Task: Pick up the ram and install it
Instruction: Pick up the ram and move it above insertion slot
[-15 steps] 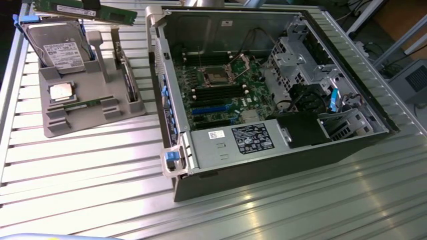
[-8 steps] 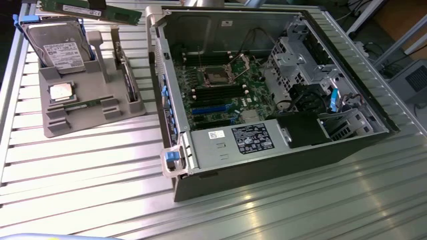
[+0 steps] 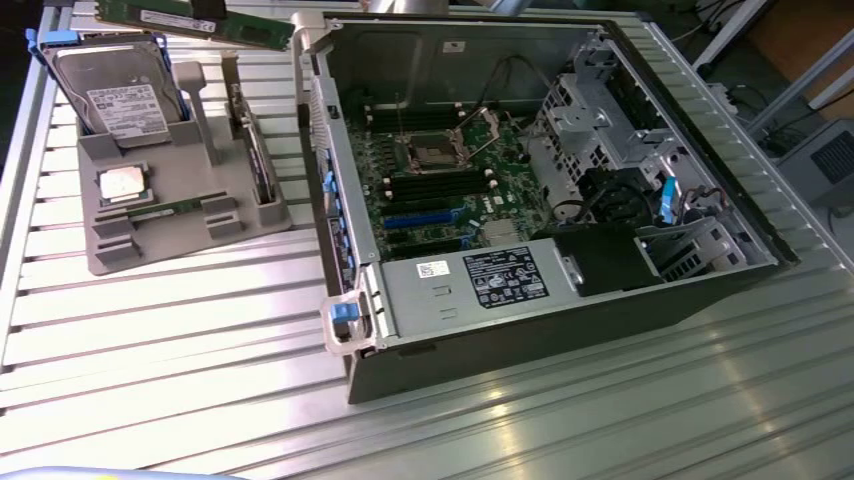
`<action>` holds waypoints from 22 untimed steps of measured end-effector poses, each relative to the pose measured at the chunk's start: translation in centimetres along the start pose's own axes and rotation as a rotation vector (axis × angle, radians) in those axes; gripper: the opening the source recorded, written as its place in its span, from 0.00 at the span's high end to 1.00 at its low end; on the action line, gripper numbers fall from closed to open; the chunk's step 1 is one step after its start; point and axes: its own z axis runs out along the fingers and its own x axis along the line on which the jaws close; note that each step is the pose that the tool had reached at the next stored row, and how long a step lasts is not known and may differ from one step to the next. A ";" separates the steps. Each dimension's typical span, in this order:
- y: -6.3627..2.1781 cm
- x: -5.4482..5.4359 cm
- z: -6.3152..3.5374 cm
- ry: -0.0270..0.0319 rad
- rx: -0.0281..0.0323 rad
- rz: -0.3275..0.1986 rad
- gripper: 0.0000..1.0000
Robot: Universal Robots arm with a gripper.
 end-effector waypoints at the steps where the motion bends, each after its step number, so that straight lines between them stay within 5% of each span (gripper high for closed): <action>1: -0.10 0.0 -0.01 -0.0012 -0.0005 0.000 0.88; 22: -1.47 0.5 -0.21 -0.0151 -0.0081 0.000 0.88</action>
